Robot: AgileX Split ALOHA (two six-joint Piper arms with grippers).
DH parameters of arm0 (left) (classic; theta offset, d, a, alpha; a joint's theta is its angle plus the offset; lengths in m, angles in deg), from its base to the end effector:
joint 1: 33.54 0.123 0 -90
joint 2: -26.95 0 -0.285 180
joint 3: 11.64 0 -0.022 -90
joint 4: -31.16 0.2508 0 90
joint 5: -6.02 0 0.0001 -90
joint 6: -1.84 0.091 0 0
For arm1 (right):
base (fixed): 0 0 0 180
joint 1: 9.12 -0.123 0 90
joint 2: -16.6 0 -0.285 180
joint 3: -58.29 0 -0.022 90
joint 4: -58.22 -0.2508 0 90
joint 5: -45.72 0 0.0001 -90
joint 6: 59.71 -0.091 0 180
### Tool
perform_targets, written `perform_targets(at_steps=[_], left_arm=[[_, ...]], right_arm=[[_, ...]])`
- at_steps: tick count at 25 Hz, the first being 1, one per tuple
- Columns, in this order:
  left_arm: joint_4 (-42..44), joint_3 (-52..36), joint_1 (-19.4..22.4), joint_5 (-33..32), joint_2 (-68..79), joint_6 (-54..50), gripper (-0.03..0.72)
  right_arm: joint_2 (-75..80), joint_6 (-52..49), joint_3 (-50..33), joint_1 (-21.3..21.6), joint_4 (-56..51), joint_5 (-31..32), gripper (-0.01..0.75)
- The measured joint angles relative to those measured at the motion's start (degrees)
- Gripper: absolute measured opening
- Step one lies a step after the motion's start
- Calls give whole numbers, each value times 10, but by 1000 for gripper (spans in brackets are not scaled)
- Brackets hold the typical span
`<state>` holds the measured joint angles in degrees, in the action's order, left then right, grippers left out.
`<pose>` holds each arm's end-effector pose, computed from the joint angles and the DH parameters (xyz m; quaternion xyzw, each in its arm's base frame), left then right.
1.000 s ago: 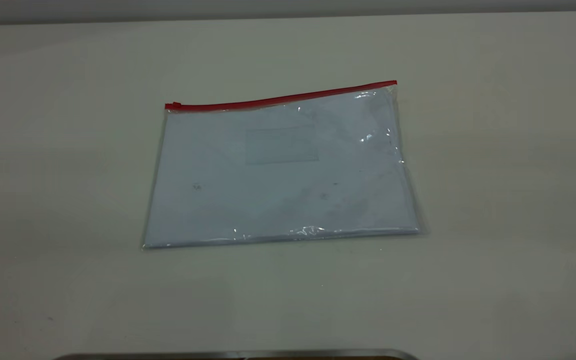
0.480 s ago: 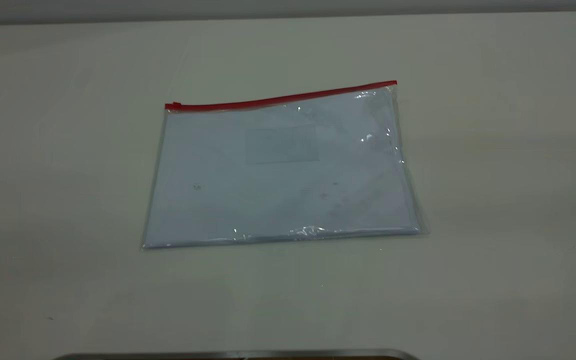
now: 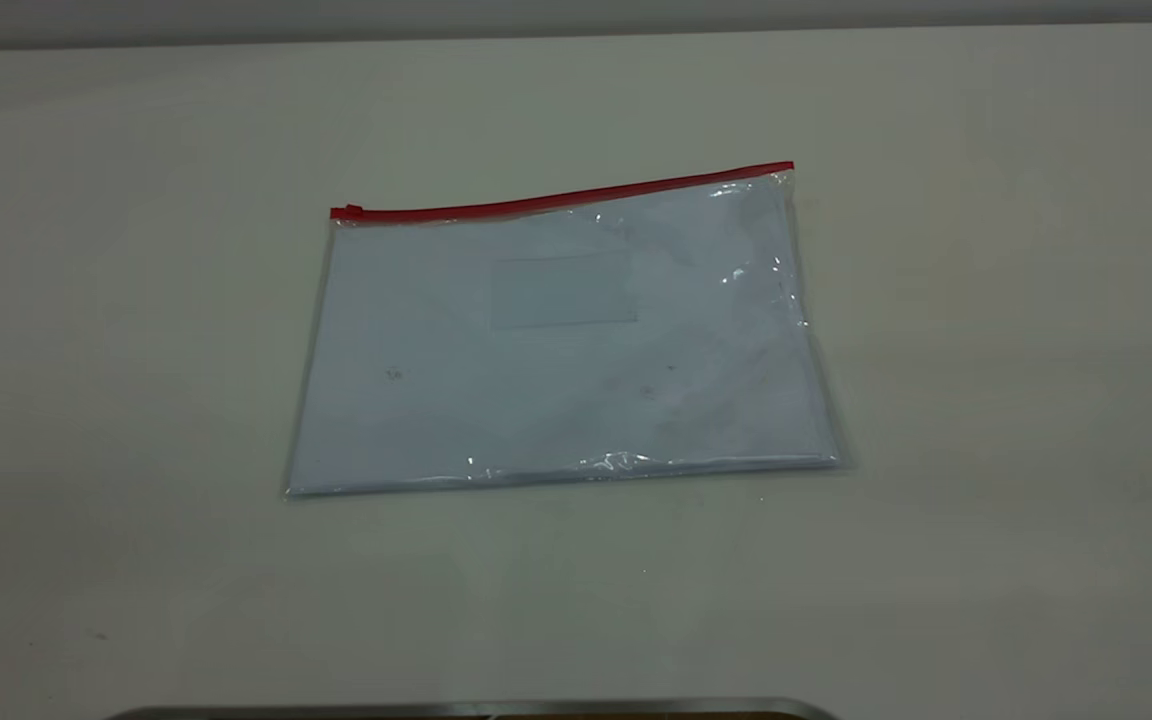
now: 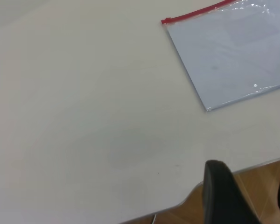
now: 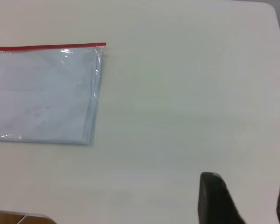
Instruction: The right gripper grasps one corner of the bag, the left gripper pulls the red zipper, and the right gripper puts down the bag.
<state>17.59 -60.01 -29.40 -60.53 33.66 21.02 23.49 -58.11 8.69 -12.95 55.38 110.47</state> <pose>-0.0125 -0.0206 0.2720 0.1252 0.8579 -0.0173 0.4980 -0.0085 0.0035 0.2668 -0.0430 0.8701 0.0343 0.4899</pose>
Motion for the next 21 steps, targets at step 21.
perform_targets(at_steps=[21], left_arm=[[-1, 0, -11, 0, -1, 2, 356]], right_arm=[[0, 0, 0, 0, -2, -1, 361]])
